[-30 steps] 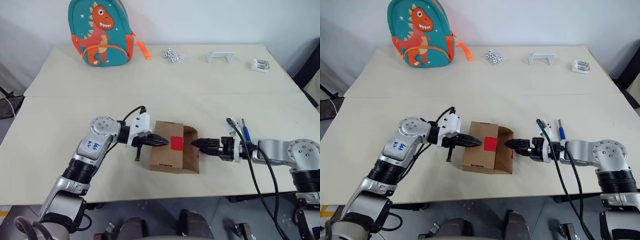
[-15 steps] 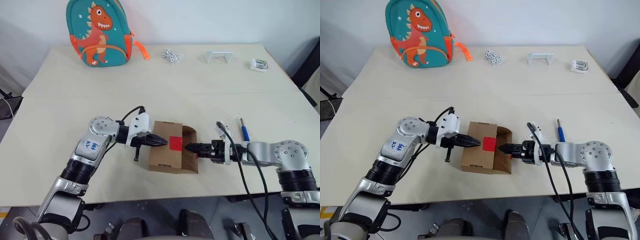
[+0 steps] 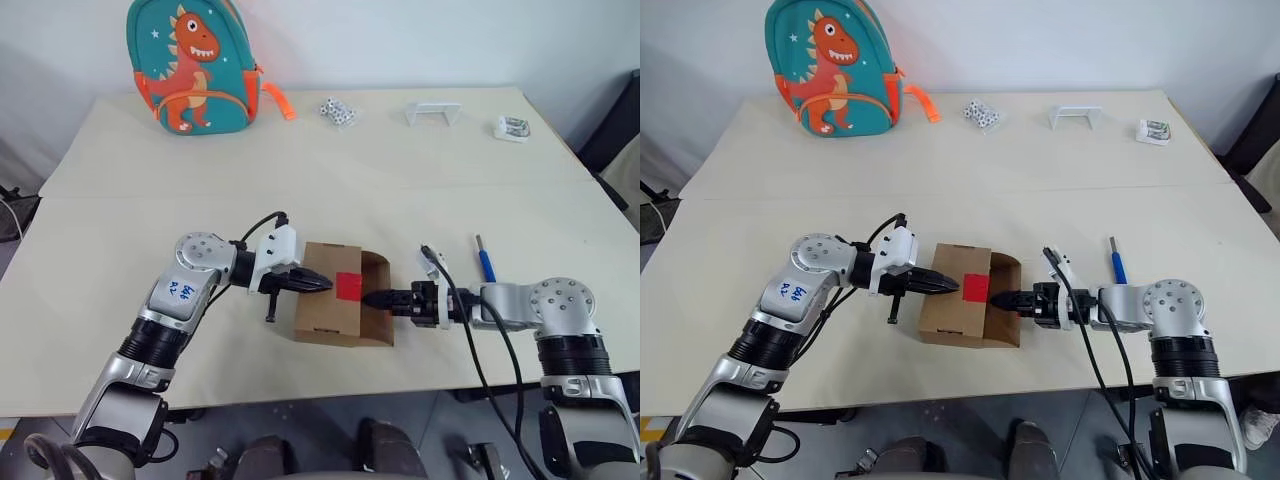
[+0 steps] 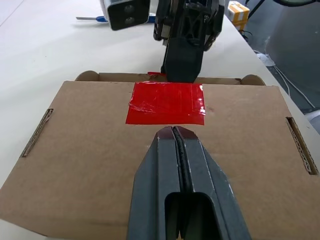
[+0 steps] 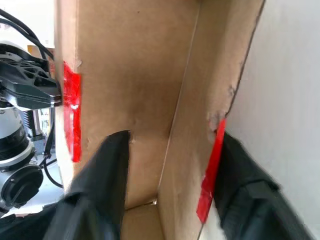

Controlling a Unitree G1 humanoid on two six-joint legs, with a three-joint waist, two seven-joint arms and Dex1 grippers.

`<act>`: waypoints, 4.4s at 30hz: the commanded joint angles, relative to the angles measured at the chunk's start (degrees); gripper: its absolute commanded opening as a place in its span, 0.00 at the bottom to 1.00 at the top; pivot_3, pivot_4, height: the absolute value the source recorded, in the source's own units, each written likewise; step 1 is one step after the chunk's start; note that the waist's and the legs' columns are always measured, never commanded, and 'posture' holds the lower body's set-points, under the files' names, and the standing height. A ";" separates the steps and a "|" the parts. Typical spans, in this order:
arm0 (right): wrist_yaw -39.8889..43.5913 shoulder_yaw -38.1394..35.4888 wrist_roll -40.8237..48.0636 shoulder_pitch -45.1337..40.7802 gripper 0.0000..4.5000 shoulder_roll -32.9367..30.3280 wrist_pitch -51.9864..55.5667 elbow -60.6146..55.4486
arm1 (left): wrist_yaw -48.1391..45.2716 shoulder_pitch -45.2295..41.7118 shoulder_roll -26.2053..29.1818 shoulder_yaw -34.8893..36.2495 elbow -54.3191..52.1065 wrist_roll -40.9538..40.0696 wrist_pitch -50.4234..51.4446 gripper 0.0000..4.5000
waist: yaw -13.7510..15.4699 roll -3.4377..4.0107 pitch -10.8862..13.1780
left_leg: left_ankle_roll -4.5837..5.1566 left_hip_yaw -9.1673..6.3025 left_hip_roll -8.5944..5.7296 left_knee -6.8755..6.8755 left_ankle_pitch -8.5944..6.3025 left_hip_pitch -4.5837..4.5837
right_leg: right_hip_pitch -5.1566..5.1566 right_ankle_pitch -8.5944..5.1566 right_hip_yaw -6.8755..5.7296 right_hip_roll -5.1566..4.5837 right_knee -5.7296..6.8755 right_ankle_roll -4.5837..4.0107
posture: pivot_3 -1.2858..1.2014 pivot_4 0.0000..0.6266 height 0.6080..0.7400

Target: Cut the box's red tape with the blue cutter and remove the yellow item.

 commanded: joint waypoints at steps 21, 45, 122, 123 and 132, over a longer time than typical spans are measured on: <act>-11.52 2.93 11.68 -16.49 0.00 -17.64 8.55 -3.27 | 7.12 3.44 -6.29 -2.36 4.28 2.30 -0.90 0.00 | 1.60 0.08 0.03 | -0.01 -0.03 -0.06 0.02 0.00 -0.19 | -0.08 0.00 -0.01 -0.02 -0.10 0.01 | 0.52 0.24 1.00; -32.49 15.42 18.40 -26.39 0.00 -30.16 5.52 -14.82 | 15.89 0.13 -23.17 -3.92 19.04 4.50 -9.47 0.00 | 2.98 0.06 0.04 | 0.16 -0.07 -0.13 0.19 -0.09 -0.43 | -0.09 0.01 -0.15 -0.18 -0.30 0.00 | 0.52 0.24 1.00; -39.16 13.72 24.99 -16.75 0.00 -28.67 -9.39 -15.56 | 19.26 -11.07 -19.96 -3.34 12.89 4.66 4.27 0.00 | 1.38 -0.24 -0.04 | 0.20 0.13 0.02 0.10 -0.15 -0.19 | -0.02 0.07 -0.28 -0.15 -0.33 -0.08 | 0.52 0.24 1.00; -38.73 13.43 24.53 -16.78 0.00 -28.81 -9.16 -15.28 | 19.07 -10.80 -19.72 -3.47 12.50 4.54 4.95 0.00 | 1.38 -0.24 -0.04 | 0.20 0.13 0.02 0.10 -0.15 -0.18 | -0.01 0.07 -0.28 -0.15 -0.33 -0.08 | 0.52 0.24 1.00; -30.94 10.69 17.57 -18.60 0.00 -30.93 -4.50 -11.69 | 18.78 -7.43 -15.70 -3.45 9.03 4.51 10.52 0.00 | 1.43 -0.23 -0.05 | 0.20 0.12 0.03 0.08 -0.15 -0.18 | -0.02 0.07 -0.28 -0.16 -0.32 -0.08 | 0.52 0.24 1.00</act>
